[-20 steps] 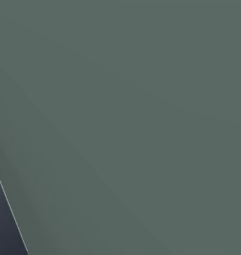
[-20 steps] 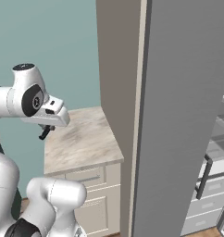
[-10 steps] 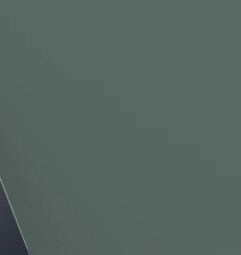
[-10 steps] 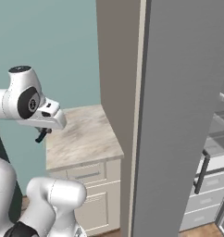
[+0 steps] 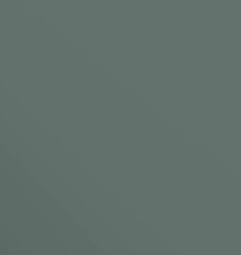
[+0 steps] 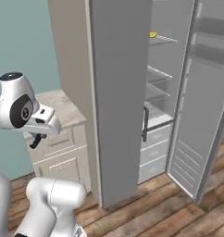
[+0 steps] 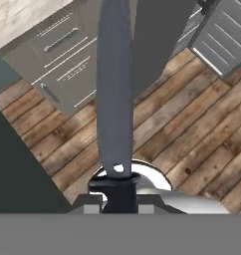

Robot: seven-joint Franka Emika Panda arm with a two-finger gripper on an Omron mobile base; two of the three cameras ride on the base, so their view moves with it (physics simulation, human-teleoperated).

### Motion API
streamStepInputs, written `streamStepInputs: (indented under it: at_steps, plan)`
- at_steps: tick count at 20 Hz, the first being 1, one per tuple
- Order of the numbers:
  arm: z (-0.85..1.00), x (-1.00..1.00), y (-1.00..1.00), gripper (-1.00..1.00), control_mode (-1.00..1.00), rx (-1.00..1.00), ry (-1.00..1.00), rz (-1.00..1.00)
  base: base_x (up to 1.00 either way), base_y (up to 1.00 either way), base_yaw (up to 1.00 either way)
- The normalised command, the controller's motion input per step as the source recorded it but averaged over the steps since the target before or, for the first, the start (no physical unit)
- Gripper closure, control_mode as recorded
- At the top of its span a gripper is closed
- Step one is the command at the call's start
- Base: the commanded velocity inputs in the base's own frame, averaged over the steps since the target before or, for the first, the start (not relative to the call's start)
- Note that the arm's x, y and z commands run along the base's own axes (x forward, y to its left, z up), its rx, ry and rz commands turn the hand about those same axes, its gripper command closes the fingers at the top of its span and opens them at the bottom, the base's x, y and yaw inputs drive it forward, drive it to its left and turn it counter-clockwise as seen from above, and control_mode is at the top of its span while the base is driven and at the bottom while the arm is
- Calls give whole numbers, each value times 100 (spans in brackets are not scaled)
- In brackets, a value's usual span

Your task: Retrieve the butter from the fridge and place it on a plate on the dining table. Then retrieve the butter knife by the fridge and place it near the plate.

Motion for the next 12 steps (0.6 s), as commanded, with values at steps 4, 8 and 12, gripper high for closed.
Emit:
streamStepInputs:
  at_steps: [4, 8, 12]
  plan:
    - [0, 0, 0, 100, 100, 0, 0, 0, -57, -21, -75]
    - [0, 0, 0, 100, 100, 0, 0, 0, -39, 0, -88]
    - [0, 0, 0, 100, 100, 0, 0, 0, -64, -28, -70]
